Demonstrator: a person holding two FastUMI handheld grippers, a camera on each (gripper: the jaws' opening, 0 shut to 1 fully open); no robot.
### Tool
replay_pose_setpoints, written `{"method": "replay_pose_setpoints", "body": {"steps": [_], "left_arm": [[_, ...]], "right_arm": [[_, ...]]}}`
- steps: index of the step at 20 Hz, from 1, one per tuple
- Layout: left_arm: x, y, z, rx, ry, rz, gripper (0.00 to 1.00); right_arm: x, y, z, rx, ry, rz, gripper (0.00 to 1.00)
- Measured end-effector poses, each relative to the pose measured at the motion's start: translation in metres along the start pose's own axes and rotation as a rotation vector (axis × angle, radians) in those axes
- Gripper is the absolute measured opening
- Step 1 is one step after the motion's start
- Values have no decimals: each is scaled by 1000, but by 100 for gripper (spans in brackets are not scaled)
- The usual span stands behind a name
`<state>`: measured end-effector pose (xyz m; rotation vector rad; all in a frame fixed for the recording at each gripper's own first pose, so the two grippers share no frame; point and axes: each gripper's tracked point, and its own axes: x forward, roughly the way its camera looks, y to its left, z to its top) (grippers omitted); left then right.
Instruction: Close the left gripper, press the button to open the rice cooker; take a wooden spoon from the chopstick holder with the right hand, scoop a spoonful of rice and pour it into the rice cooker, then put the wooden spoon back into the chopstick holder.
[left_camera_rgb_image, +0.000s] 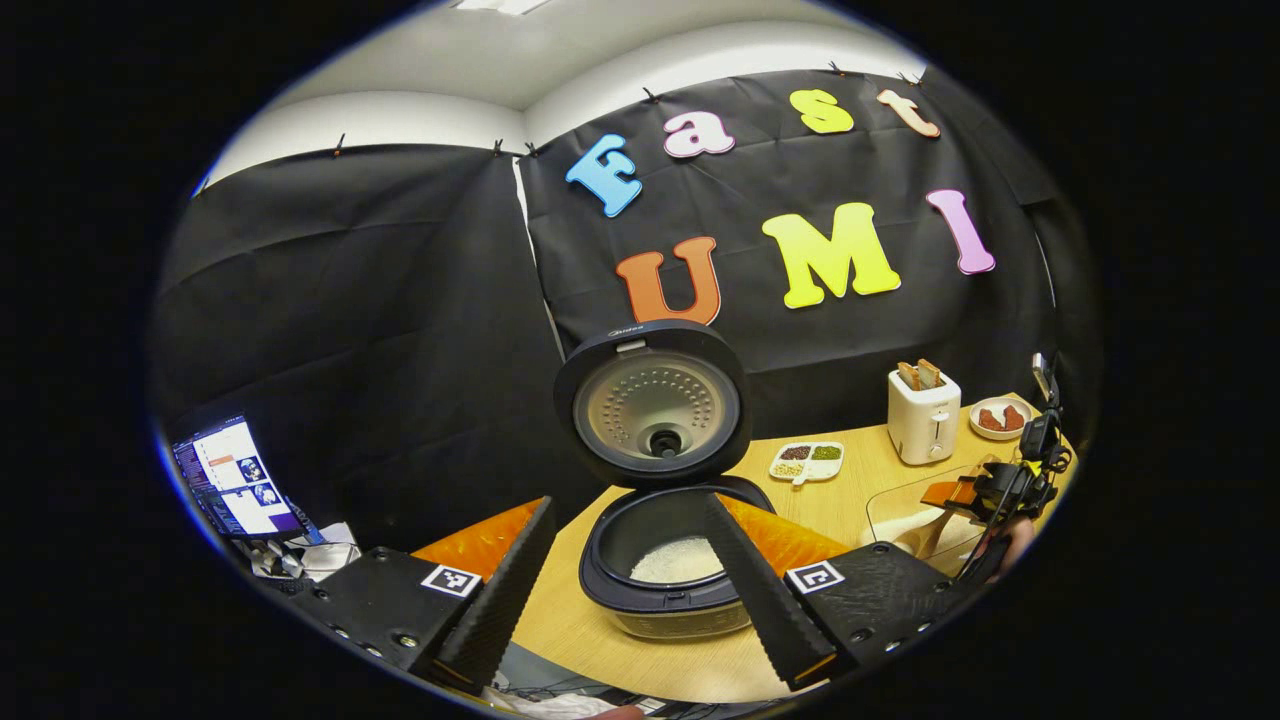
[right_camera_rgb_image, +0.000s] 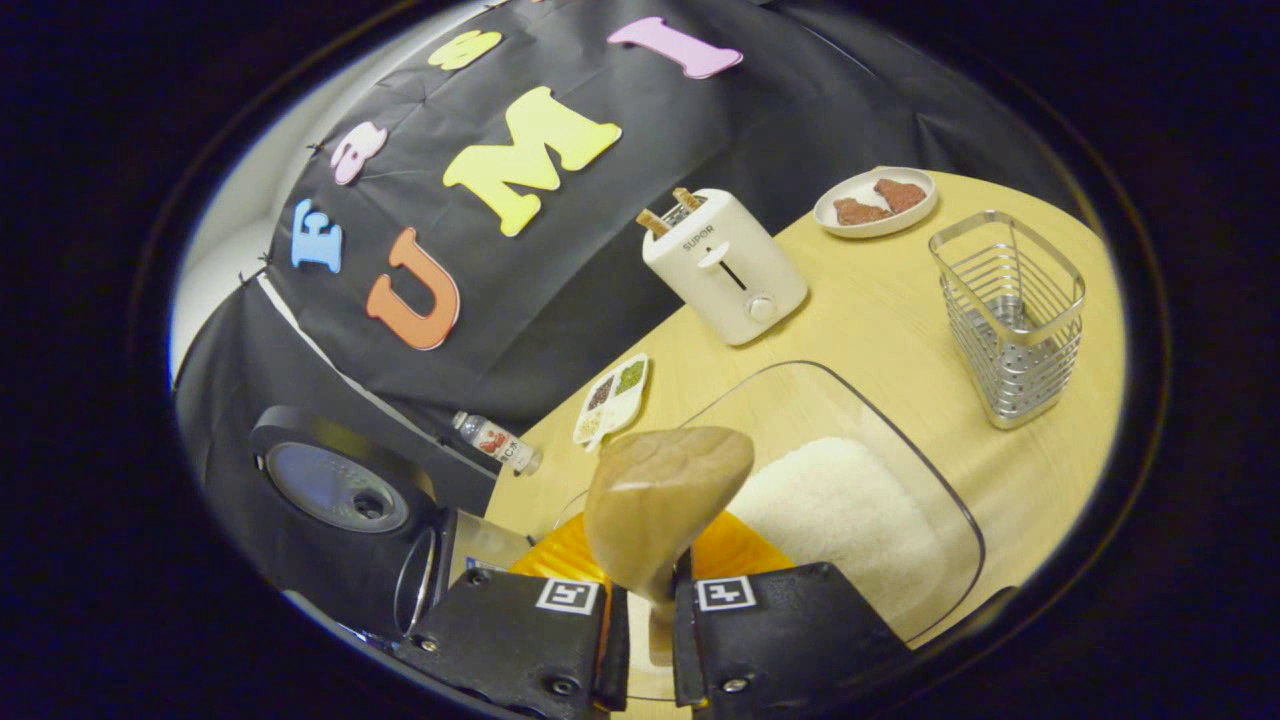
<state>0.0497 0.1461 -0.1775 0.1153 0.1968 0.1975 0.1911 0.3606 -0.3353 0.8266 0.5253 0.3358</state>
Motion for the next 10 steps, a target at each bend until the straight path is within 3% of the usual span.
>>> {"method": "replay_pose_setpoints", "body": {"steps": [10], "left_arm": [[0,-2,6,1,-8,-5,96]], "right_arm": [[-13,-13,36,318,-17,97,22]]}}
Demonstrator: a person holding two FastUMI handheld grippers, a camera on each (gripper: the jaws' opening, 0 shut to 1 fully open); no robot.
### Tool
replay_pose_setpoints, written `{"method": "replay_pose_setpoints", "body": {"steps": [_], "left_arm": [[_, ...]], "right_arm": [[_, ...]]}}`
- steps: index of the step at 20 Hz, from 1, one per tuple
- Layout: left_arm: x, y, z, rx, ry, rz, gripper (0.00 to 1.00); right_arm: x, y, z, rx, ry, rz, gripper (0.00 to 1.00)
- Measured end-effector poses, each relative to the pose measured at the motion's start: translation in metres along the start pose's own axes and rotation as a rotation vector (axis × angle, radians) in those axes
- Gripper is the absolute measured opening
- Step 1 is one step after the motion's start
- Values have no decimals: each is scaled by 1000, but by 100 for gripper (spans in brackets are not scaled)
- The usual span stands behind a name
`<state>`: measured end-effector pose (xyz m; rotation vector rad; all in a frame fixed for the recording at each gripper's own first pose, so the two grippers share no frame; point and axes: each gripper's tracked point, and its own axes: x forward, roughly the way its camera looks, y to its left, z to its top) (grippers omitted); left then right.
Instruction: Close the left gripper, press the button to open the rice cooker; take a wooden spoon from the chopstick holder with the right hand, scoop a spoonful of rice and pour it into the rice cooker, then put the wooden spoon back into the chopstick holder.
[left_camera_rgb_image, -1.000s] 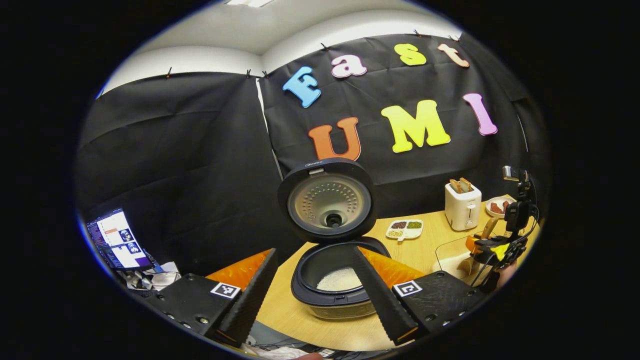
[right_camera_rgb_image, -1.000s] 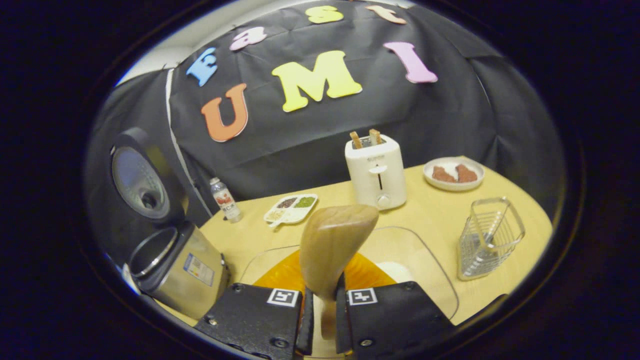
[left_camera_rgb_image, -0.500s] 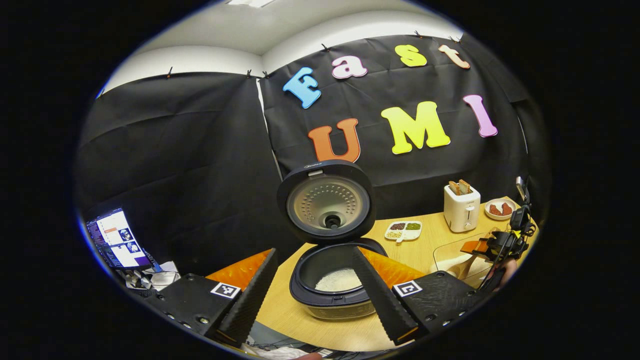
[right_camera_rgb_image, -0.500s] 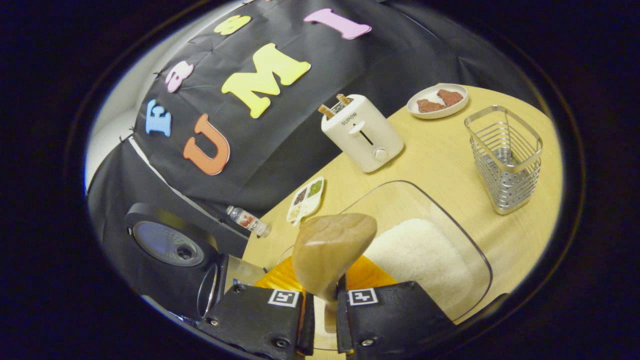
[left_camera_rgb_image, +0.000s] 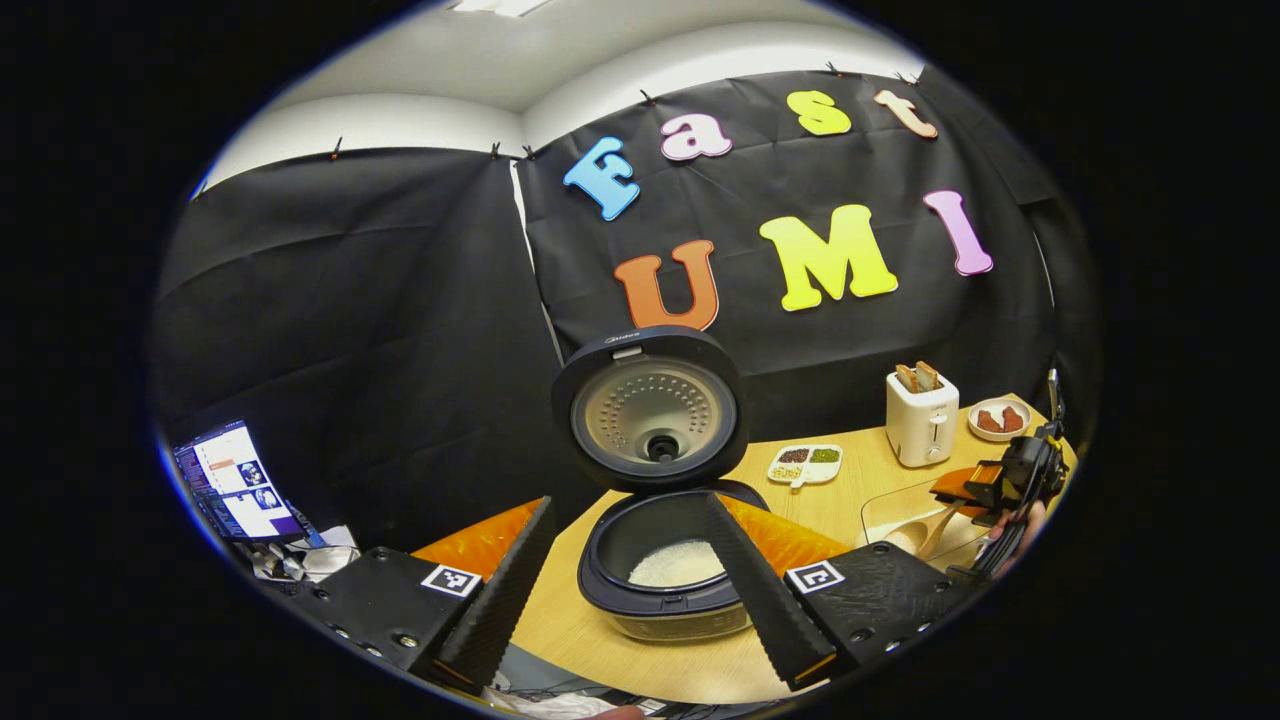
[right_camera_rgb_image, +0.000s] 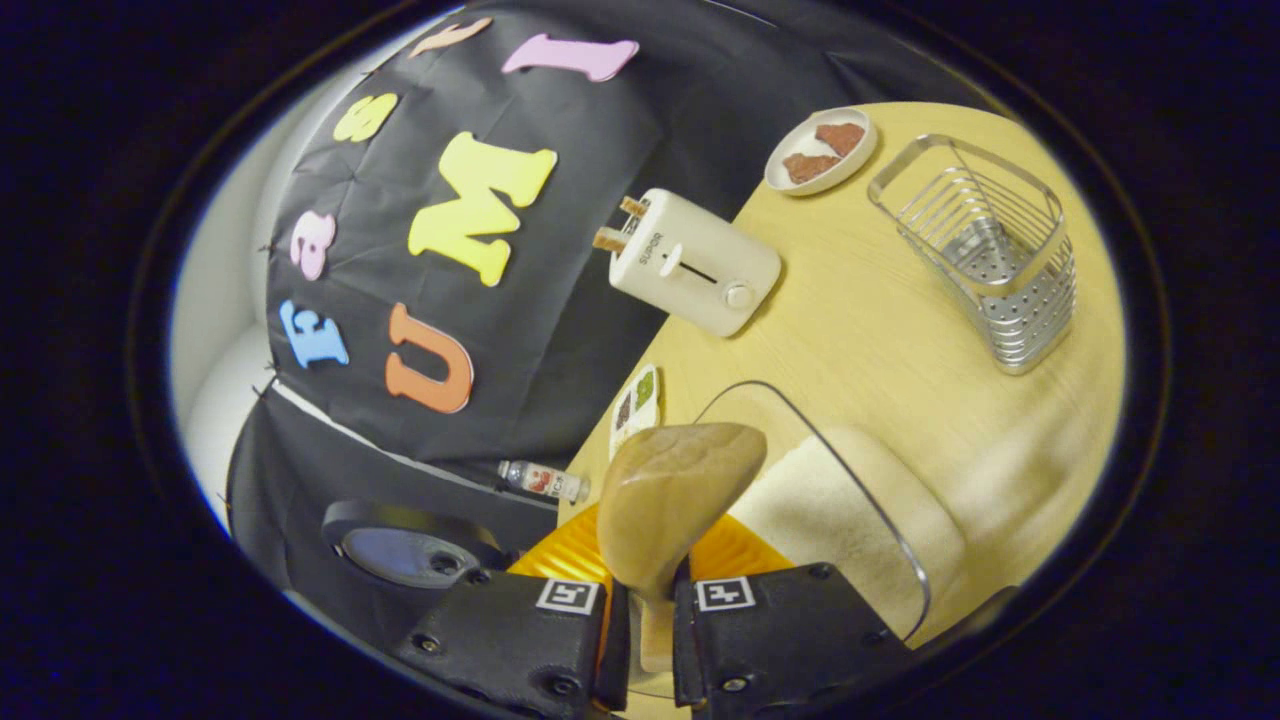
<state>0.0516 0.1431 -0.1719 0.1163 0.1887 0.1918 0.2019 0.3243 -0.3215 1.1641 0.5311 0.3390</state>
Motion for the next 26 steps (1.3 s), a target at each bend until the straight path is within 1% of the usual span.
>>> {"method": "replay_pose_setpoints", "body": {"steps": [2,5,6,7,9,10,13,14,16,18,20,23,25,26], "left_arm": [[1,-2,1,1,-5,-3,95],[2,-6,2,-4,-6,-12,96],[2,-7,3,-5,-8,-14,96],[2,-7,4,-4,-12,-15,96],[3,-10,7,1,-15,-20,95],[3,-10,8,4,-18,-22,96],[2,-9,9,-4,-18,-23,96],[2,-8,9,-5,-15,-23,96],[1,-3,8,-5,-14,-16,96],[-1,4,8,-7,-14,-2,95],[-1,11,4,-15,-6,12,96],[-3,23,0,-40,2,37,95],[-6,33,-4,-59,8,59,95],[-7,37,-6,-69,11,71,95]], "right_arm": [[-4,0,9,46,-8,21,22],[-13,11,28,128,-31,84,22],[-16,14,34,162,-37,93,22],[-15,20,39,172,-48,108,22],[-19,23,45,144,-54,106,22],[-21,29,49,148,-59,123,22],[-25,43,56,245,-60,163,22],[-26,49,58,260,-60,176,22],[-24,65,58,228,-62,179,22],[-25,89,56,210,-54,207,22],[-22,115,50,191,-43,216,22],[-9,149,27,137,-10,231,22],[-2,175,3,138,34,251,22],[3,184,-12,128,55,248,22]]}}
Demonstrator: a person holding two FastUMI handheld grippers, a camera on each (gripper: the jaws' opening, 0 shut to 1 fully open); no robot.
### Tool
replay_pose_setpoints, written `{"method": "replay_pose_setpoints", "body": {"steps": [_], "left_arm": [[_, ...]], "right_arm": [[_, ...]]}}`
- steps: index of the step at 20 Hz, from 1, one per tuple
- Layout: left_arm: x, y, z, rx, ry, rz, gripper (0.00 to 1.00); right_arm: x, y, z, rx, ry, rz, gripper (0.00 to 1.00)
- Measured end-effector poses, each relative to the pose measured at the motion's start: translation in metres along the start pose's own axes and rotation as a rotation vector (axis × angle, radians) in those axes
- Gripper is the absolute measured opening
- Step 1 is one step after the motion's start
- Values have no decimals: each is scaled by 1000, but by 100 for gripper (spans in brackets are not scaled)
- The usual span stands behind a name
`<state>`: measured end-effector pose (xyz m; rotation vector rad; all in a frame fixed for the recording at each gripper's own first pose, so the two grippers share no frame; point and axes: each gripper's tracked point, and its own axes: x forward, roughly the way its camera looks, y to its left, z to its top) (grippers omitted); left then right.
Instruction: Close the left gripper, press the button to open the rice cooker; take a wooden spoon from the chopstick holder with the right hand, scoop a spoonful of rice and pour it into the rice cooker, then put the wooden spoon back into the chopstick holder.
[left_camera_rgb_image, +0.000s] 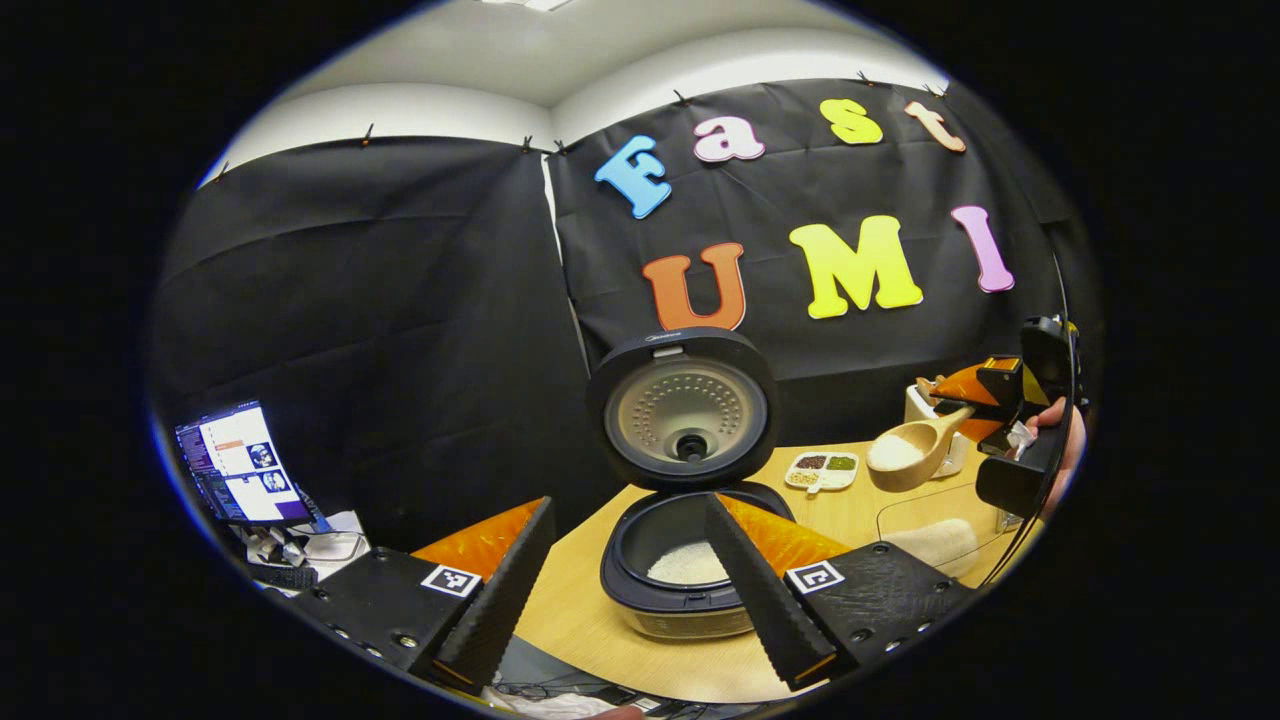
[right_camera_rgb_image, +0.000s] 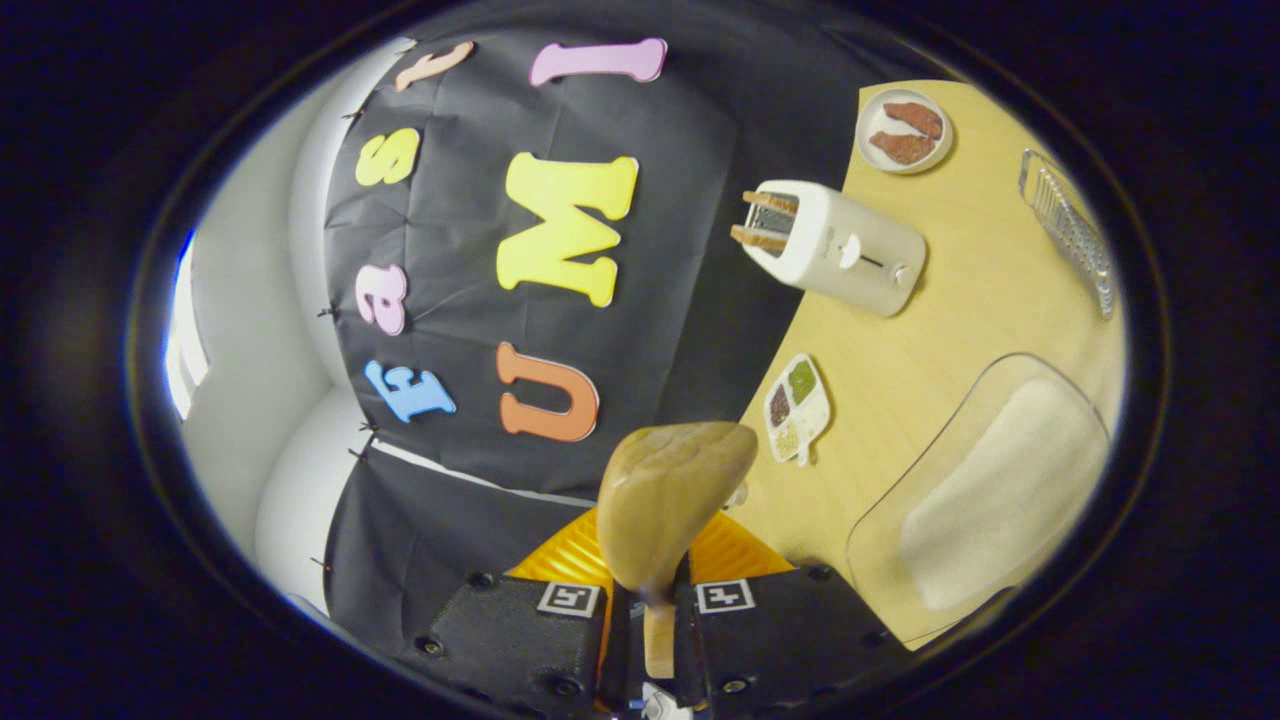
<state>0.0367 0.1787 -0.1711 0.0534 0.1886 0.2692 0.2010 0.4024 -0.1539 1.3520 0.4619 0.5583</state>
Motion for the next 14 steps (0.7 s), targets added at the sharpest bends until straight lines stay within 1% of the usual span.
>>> {"method": "replay_pose_setpoints", "body": {"steps": [3,6,10,11,13,14], "left_arm": [[-4,17,-9,-17,12,34,95],[-5,28,-19,-24,33,60,95],[-9,40,-25,-24,44,86,96],[-9,42,-27,-25,52,92,95],[-9,47,-29,-29,54,101,95],[-8,49,-30,-31,55,104,95]], "right_arm": [[31,9,-46,-61,43,-2,22],[58,14,-94,-95,97,-2,22],[82,-3,-144,-172,148,-66,22],[85,-7,-152,-205,144,-72,22],[92,-21,-166,-323,156,-118,22],[95,-24,-172,-376,166,-125,22]]}}
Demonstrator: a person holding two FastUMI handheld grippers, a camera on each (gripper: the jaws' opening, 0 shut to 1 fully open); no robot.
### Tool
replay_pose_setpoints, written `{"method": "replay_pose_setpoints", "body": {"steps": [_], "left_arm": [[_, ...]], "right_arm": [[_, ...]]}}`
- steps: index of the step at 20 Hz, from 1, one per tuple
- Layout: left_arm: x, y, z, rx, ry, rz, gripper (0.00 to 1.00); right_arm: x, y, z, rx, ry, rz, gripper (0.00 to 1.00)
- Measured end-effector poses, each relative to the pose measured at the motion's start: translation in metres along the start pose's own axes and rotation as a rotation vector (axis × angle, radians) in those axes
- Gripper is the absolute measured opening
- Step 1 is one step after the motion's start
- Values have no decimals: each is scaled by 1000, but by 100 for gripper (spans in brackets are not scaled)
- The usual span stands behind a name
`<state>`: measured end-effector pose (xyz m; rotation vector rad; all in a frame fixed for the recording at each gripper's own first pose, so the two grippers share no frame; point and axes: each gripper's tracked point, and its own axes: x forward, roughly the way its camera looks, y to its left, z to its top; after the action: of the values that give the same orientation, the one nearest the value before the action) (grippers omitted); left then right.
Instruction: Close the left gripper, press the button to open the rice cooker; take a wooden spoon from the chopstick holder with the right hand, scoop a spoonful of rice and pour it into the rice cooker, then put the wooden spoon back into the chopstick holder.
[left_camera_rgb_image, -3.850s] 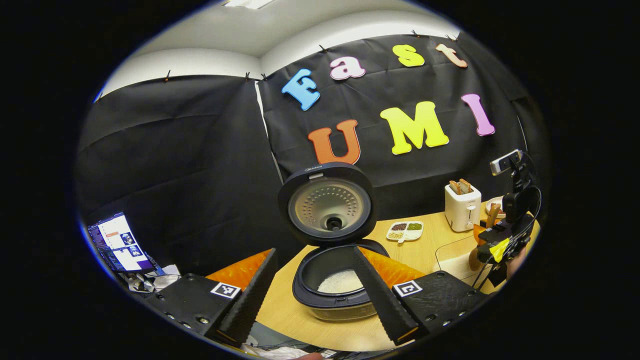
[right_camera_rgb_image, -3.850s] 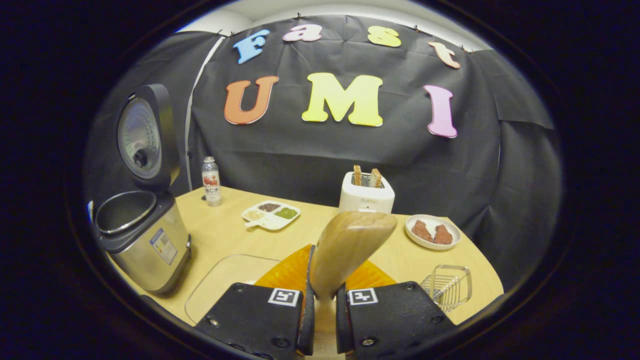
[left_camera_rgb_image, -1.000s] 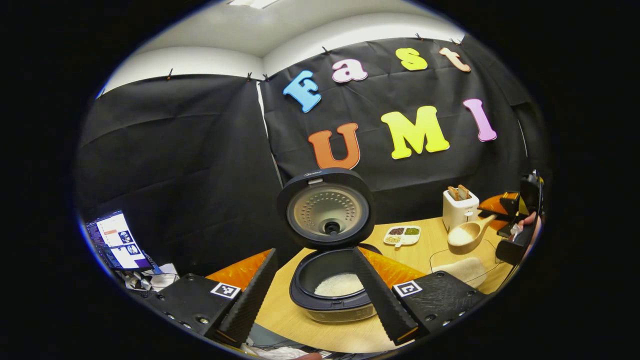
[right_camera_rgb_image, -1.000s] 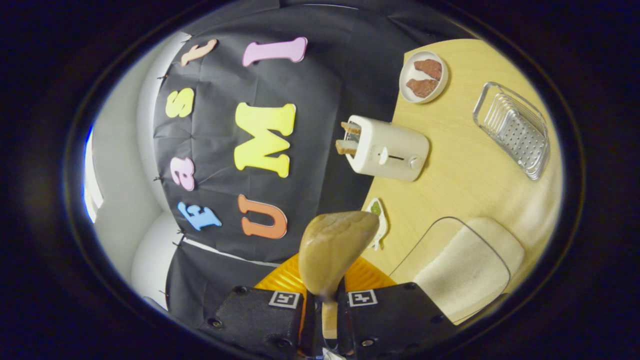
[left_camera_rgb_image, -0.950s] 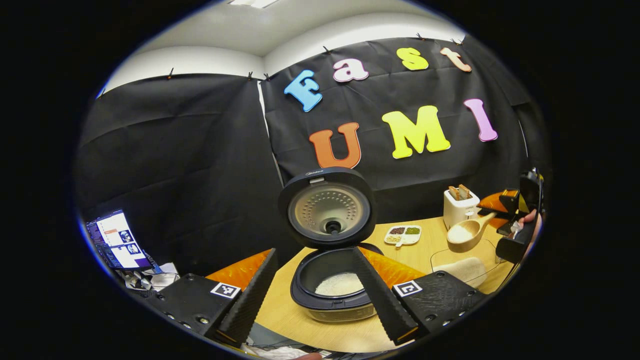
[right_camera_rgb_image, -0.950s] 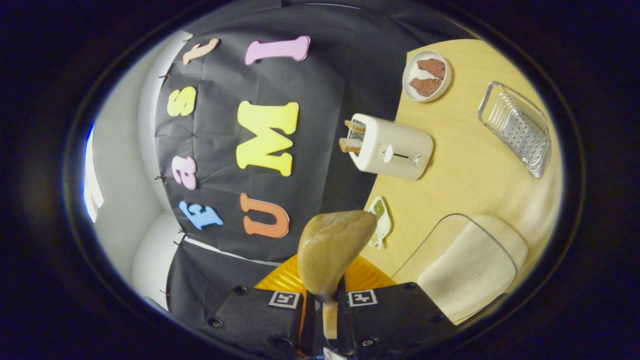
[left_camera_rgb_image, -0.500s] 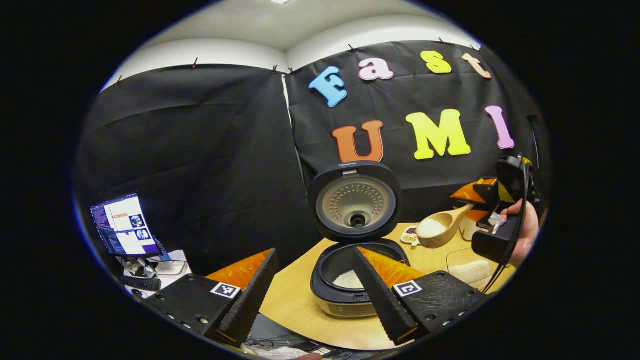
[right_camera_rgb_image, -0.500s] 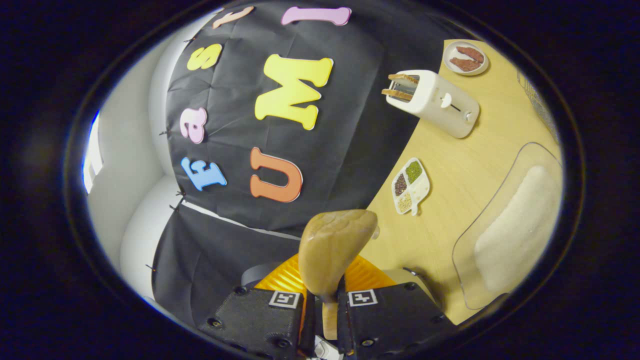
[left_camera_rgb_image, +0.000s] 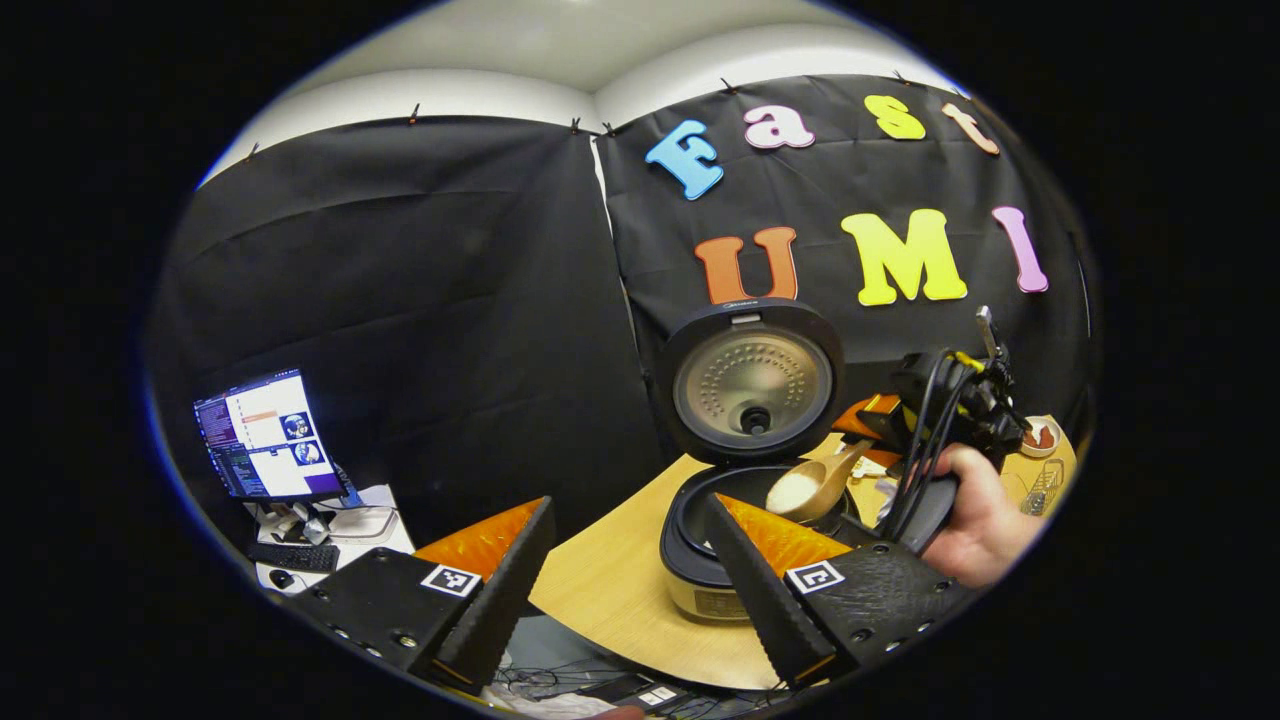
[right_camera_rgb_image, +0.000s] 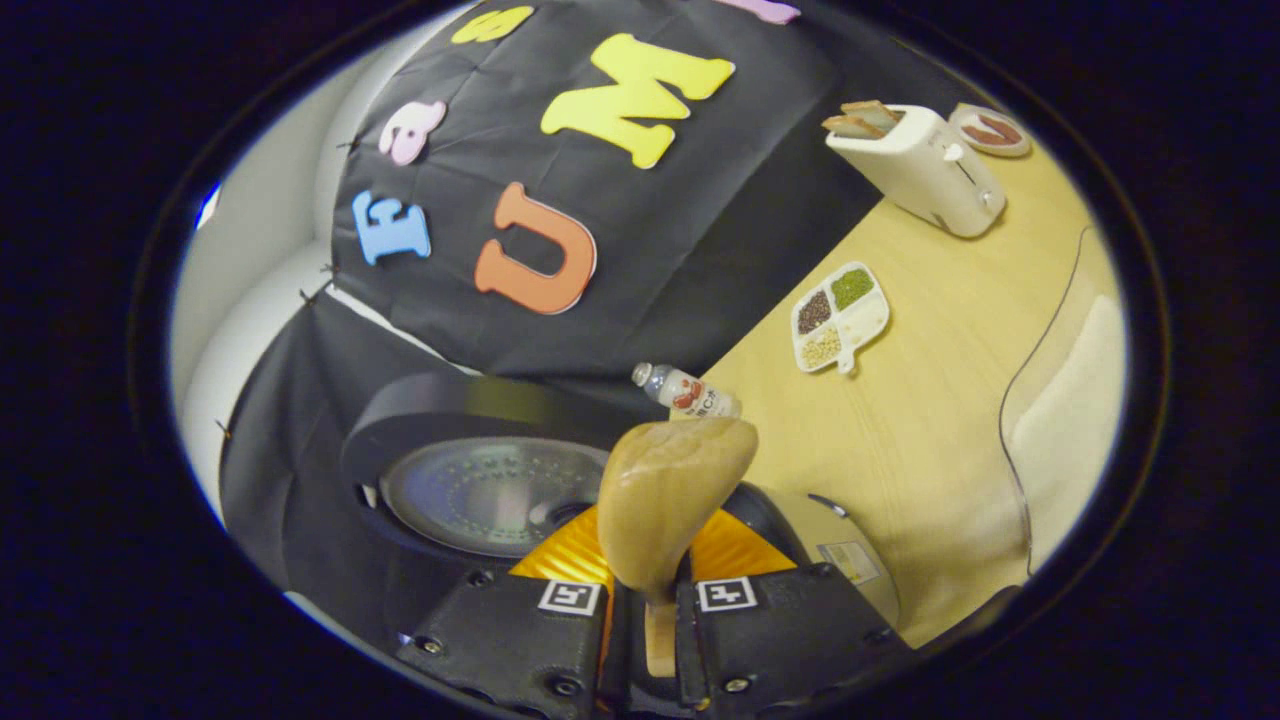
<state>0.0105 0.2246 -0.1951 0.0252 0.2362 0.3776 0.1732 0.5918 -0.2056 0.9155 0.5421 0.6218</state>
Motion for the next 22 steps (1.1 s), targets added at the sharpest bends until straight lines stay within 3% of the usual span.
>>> {"method": "replay_pose_setpoints", "body": {"steps": [10,11,12,15,22], "left_arm": [[3,7,-7,-10,16,20,95],[3,7,-9,-9,18,21,100],[2,8,-10,-6,22,22,96],[3,11,-12,-3,25,30,95],[-3,15,-12,-9,21,41,95]], "right_arm": [[18,14,-38,-501,2,-75,22],[17,15,-40,-557,-2,-83,22],[18,18,-40,-622,-9,-89,22],[18,25,-42,-817,-38,-112,22],[18,55,-73,-1270,-88,-60,22]]}}
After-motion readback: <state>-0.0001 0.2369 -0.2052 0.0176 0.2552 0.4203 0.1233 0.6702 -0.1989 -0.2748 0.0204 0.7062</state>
